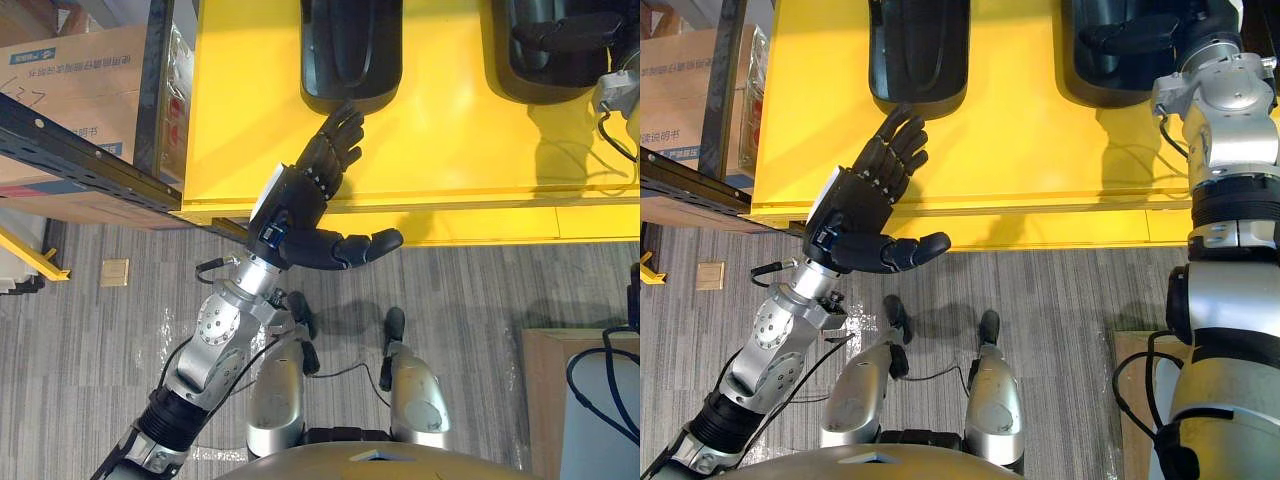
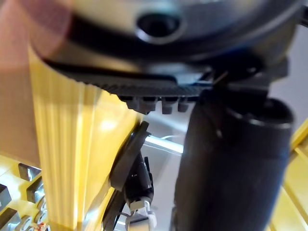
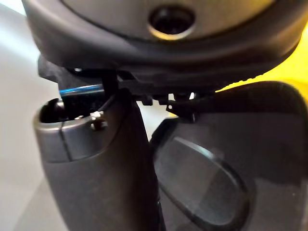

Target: Walk over and take three plastic housings, then place them on the shelf

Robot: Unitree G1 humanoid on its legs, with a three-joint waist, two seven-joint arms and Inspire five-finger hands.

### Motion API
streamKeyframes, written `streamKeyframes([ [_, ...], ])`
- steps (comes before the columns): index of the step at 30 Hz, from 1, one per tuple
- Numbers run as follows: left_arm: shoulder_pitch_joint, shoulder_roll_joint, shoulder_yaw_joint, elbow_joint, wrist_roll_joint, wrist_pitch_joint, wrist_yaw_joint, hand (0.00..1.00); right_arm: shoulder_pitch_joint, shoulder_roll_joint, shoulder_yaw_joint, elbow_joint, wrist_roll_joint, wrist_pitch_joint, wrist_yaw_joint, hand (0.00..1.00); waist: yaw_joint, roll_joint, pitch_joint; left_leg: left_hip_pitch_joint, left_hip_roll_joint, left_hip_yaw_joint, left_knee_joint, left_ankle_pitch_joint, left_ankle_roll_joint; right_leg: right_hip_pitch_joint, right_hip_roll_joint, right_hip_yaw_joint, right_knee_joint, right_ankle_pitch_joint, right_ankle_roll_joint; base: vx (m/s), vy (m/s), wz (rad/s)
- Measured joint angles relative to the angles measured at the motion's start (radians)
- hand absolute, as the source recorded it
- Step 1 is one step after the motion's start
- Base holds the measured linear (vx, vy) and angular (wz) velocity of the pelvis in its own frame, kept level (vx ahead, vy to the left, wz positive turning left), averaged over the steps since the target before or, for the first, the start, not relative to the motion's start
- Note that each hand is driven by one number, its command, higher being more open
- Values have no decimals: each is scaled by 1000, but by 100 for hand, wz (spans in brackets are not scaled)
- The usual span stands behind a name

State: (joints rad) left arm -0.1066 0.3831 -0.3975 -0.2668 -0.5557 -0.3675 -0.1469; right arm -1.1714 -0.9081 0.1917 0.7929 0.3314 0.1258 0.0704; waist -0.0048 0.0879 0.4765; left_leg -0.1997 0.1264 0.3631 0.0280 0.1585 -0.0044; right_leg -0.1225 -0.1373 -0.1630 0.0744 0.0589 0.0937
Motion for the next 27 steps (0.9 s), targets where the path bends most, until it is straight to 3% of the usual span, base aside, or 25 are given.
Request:
streamKeyframes([
  [9,40,-14,-5,4,0,-1,1,100,-4,0,26,20,-8,0,5,100,-1,9,-1,35,-8,-1,-62,30,-10,-7,0,-2,31,-12,-4,-1,-1,1],
  [12,41,-14,-18,4,0,-3,6,100,-5,-1,26,28,-14,-4,-51,100,-1,15,-2,39,-10,-3,-79,40,-11,-11,-1,-6,36,-13,-5,-5,-4,3],
  [16,59,-16,-37,4,1,-4,13,100,-26,-5,26,25,-101,-66,-162,100,-4,41,-3,51,-11,-4,-109,58,-11,-15,-3,-8,41,-13,-4,0,0,0],
  [20,87,-16,-38,4,1,-12,16,100,-26,-34,18,-7,-208,-118,-257,100,-5,43,-3,52,-10,-4,-110,60,-12,-15,0,-8,42,-15,-4,0,0,0],
  [24,107,-14,-37,3,1,-30,26,100,2,-64,-15,-183,-287,-168,-353,100,-31,44,-3,52,-13,-4,-110,66,-7,-15,-2,-8,43,-16,-2,0,0,0],
  [27,107,-14,-33,-7,4,-30,29,100,119,-118,-74,-386,-268,-222,-350,100,-32,44,-4,53,-14,-5,-110,69,-8,-14,0,-9,44,-17,-2,7,-12,0],
])
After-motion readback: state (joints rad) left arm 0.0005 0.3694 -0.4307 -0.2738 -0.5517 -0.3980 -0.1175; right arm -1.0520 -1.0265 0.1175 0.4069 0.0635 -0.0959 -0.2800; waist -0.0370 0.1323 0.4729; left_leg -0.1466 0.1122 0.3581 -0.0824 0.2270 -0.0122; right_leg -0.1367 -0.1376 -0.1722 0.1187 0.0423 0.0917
